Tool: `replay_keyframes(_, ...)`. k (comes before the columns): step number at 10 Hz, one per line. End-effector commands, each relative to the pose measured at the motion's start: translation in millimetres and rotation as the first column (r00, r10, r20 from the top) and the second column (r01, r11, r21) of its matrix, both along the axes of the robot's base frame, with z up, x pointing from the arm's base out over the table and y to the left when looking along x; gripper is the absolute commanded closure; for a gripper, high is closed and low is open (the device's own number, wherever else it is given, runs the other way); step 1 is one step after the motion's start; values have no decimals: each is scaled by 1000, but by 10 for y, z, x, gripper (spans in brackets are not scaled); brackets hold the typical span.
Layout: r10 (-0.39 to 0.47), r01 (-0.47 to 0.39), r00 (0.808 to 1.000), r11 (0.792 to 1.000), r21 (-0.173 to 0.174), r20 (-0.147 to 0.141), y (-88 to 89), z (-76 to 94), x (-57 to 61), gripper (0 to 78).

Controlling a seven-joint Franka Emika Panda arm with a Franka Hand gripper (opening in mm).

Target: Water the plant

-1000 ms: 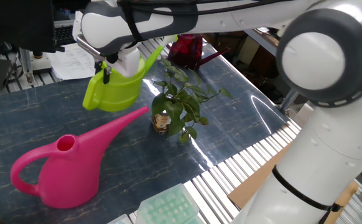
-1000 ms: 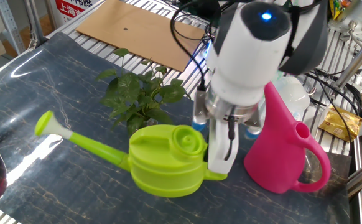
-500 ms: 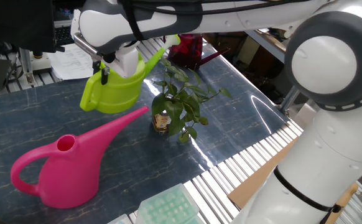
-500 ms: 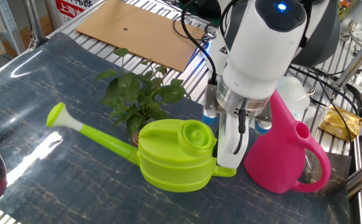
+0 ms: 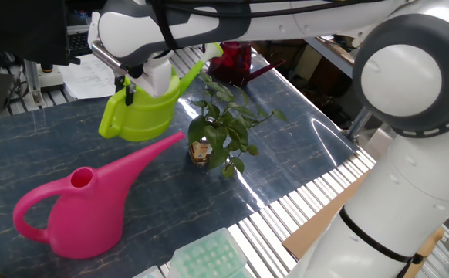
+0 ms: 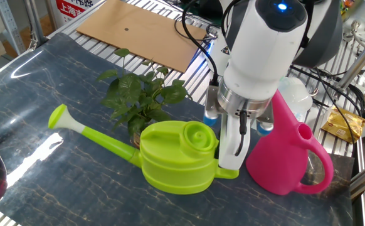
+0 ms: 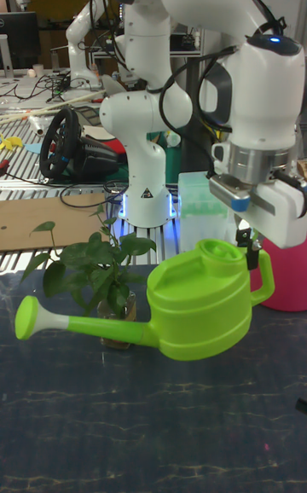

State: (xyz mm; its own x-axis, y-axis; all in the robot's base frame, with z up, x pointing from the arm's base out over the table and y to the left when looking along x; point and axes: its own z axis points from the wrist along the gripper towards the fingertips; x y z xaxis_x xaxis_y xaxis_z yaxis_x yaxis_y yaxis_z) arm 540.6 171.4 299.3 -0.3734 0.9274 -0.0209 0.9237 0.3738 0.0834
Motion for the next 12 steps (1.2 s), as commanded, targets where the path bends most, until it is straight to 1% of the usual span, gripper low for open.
replay_keyframes(1,38,-38,998,999,8,47,0,24,9,762)
replay_keyframes(2,48,-48,998,999,-3,49,0,24,9,762)
replay_keyframes(4,57,-57,996,998,-6,62,0,24,9,762)
replay_keyframes(5,56,-56,996,998,-6,62,0,24,9,762)
replay_keyframes(7,31,-31,998,999,4,55,0,24,9,762)
replay_keyframes(8,6,-6,999,1000,11,41,0,24,9,762)
replay_keyframes(10,-20,20,999,1000,18,31,88,65,-21,762)
replay_keyframes(11,-35,35,999,999,18,22,204,125,-66,762)
replay_keyframes(12,-41,41,999,999,20,17,260,166,-90,762)
